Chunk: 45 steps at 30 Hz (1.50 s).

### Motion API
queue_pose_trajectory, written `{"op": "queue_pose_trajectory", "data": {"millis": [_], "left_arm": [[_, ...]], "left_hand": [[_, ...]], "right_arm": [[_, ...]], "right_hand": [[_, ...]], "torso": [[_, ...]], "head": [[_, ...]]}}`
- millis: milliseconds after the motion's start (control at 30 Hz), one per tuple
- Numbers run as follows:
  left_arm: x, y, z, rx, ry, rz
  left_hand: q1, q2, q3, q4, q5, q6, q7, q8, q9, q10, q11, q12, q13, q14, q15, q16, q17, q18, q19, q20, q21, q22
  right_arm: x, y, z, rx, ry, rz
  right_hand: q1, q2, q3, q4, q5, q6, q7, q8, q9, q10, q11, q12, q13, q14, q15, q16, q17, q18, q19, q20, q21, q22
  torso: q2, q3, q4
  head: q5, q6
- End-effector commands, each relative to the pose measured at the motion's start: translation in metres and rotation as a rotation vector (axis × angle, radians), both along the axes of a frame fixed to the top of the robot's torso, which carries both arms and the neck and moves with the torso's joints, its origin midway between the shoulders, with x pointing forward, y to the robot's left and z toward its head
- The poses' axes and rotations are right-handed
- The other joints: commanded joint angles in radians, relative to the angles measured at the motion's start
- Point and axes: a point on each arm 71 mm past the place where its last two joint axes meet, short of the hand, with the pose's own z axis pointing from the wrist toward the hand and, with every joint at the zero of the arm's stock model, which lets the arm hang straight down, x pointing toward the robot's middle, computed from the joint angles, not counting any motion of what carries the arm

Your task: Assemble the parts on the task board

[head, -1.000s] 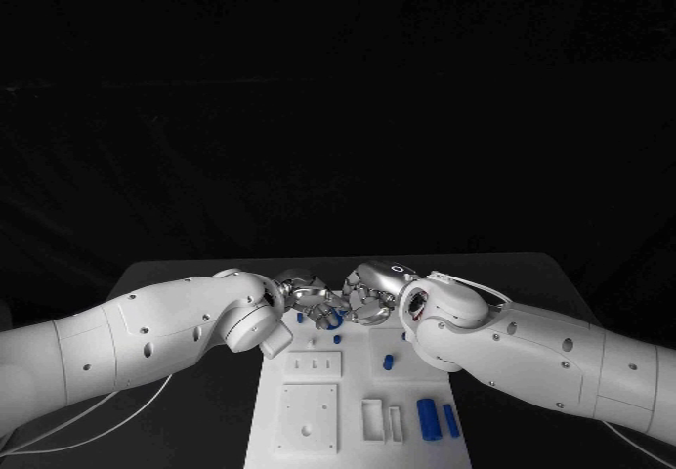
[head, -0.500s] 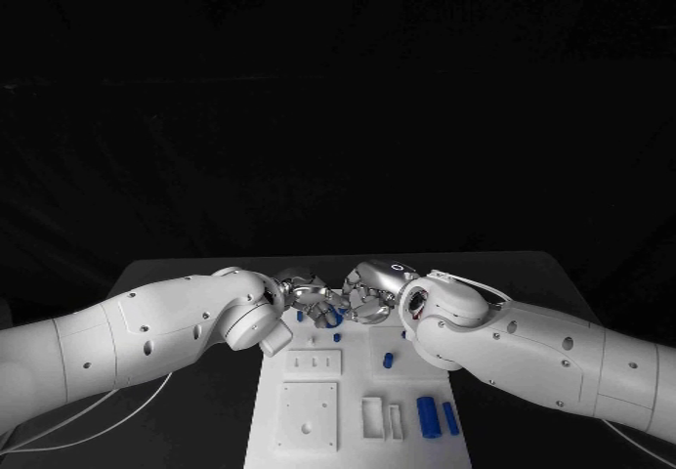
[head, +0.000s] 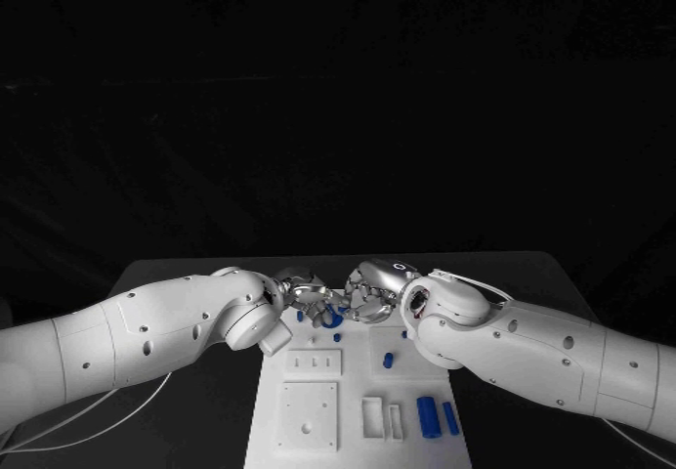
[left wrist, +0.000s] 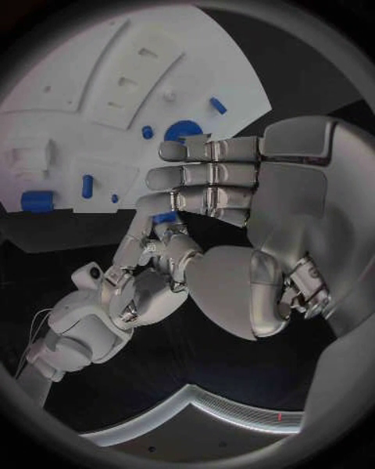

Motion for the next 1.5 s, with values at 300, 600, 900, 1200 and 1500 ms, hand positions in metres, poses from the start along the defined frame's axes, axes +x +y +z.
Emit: {"op": "queue_pose_trajectory", "data": {"millis": [300,600,900,1200,1500], "left_arm": [[0.0,0.003,0.0,0.055,-0.028,-0.02],[0.0,0.01,-0.002,0.177,-0.092,-0.045],[-0.008,0.024,-0.012,0.348,-0.094,-0.037],[-0.021,0.028,-0.027,0.395,-0.06,-0.067],[-0.025,0.028,-0.04,0.421,-0.048,-0.065]], "left_hand": [[0.007,-0.011,0.02,-0.012,0.028,0.066,-0.065,-0.012,0.181,-0.008,-0.008,0.017,0.008,0.002,-0.003,0.013,-0.009,-0.016,-0.002,-0.066,0.012,0.019],[0.007,-0.015,0.026,-0.024,0.061,0.069,-0.066,-0.021,0.203,-0.011,-0.008,0.025,0.012,0.001,-0.003,0.02,-0.015,-0.018,-0.004,-0.068,0.02,0.018],[0.006,-0.026,0.028,-0.034,0.099,0.084,-0.073,-0.034,0.229,0.01,-0.019,0.048,0.022,0.024,-0.013,0.044,-0.017,-0.014,0.008,-0.076,0.045,0.022],[0.002,-0.021,0.025,-0.035,0.106,0.088,-0.079,-0.059,0.251,0.042,-0.032,0.106,0.053,0.061,-0.034,0.09,-0.009,-0.006,0.041,-0.094,0.089,0.022],[-0.007,-0.018,0.027,-0.043,0.129,0.106,-0.089,-0.101,0.284,0.013,-0.044,0.272,0.166,0.073,-0.075,0.192,0.02,-0.003,0.066,-0.128,0.163,0.02]], "right_arm": [[0.005,-0.02,0.004,0.086,-0.037,-0.036],[0.01,-0.054,0.004,0.113,-0.052,-0.087],[0.016,-0.109,0.007,0.205,-0.021,-0.253],[0.027,-0.133,0.02,0.383,0.065,-0.379],[0.038,-0.142,0.035,0.437,0.069,-0.421]], "right_hand": [[-0.035,-0.052,-0.131,-0.012,0.021,-0.158,0.079,-0.094,-0.038,-0.138,0.056,-0.093,-0.068,-0.052,0.052,-0.037,-0.006,0.07,-0.069,-0.002,-0.056,-0.002],[-0.029,-0.055,-0.159,-0.017,0.04,-0.189,0.092,-0.106,-0.042,-0.156,0.068,-0.09,-0.076,-0.065,0.064,-0.041,-0.006,0.07,-0.081,0.004,-0.069,-0.004],[-0.013,-0.049,-0.139,0.016,0.059,-0.18,0.089,-0.097,-0.037,-0.152,0.066,-0.081,-0.09,-0.06,0.061,-0.04,-0.007,0.07,-0.072,0.008,-0.072,-0.005],[-0.016,-0.044,-0.125,0.057,0.065,-0.175,0.088,-0.091,-0.034,-0.154,0.065,-0.077,-0.102,-0.062,0.06,-0.043,-0.009,0.07,-0.072,0.014,-0.078,-0.005],[-0.017,-0.045,-0.125,0.065,0.069,-0.176,0.088,-0.091,-0.034,-0.156,0.064,-0.076,-0.105,-0.063,0.06,-0.044,-0.01,0.07,-0.073,0.015,-0.079,-0.005]], "torso": [[0.001,0.0002,0.0016],[0.0,0.0014,0.0018],[-0.001,0.0012,-0.0008],[-0.001,0.0017,0.0031],[-0.002,0.001,0.0103]], "head": [[0.001,-0.002],[0.01,-0.003],[0.023,-0.016],[0.028,-0.041],[0.028,-0.064]]}}
